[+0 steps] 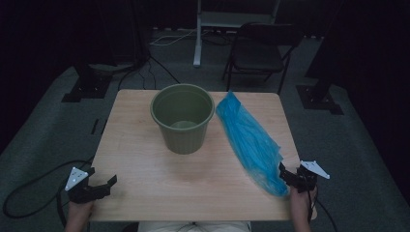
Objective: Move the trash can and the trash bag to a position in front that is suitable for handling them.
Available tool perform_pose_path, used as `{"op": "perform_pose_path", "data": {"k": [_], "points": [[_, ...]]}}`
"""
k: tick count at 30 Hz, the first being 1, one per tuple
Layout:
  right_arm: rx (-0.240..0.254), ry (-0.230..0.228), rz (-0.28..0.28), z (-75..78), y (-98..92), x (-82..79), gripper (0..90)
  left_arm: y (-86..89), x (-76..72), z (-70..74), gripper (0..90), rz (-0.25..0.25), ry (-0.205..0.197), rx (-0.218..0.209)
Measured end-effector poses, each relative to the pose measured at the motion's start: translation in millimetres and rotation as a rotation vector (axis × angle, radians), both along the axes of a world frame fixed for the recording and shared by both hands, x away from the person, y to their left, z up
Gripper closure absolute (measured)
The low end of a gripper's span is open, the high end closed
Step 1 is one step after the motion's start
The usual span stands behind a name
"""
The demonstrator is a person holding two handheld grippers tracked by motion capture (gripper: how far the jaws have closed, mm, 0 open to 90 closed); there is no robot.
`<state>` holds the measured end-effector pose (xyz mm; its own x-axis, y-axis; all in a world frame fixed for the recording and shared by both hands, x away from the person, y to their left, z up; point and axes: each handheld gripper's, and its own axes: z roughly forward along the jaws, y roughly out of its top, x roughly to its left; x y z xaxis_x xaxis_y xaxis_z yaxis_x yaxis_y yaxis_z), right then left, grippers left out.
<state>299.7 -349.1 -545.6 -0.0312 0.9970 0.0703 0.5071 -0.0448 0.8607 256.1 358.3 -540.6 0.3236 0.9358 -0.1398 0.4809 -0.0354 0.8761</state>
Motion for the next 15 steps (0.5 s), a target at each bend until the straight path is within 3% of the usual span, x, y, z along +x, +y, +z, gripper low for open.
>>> {"op": "perform_pose_path", "data": {"k": [2, 3, 6, 11, 15], "points": [[-0.008, 0.021, 0.015, -0.1, 1.5, 2.1, 11.6, -0.1, 1.2, -0.1, 0.2, 0.000, 0.009, -0.001], [-0.010, 0.026, 0.027, 0.4, 1.5, 3.2, 11.6, -1.1, 4.6, -0.3, 0.2, -0.007, 0.033, -0.001], [0.013, 0.037, 0.045, 2.9, 0.4, 5.3, 11.6, -3.0, 10.1, -0.2, 0.2, -0.008, 0.047, 0.018], [0.015, 0.037, 0.074, 11.4, 2.9, 12.4, 11.6, -3.9, 20.5, 0.4, 0.2, -0.009, 0.059, 0.012], [0.044, 0.032, 0.107, 25.3, 10.8, 28.3, 11.6, -10.6, 33.5, 0.3, 0.2, -0.009, 0.057, 0.090]]}}
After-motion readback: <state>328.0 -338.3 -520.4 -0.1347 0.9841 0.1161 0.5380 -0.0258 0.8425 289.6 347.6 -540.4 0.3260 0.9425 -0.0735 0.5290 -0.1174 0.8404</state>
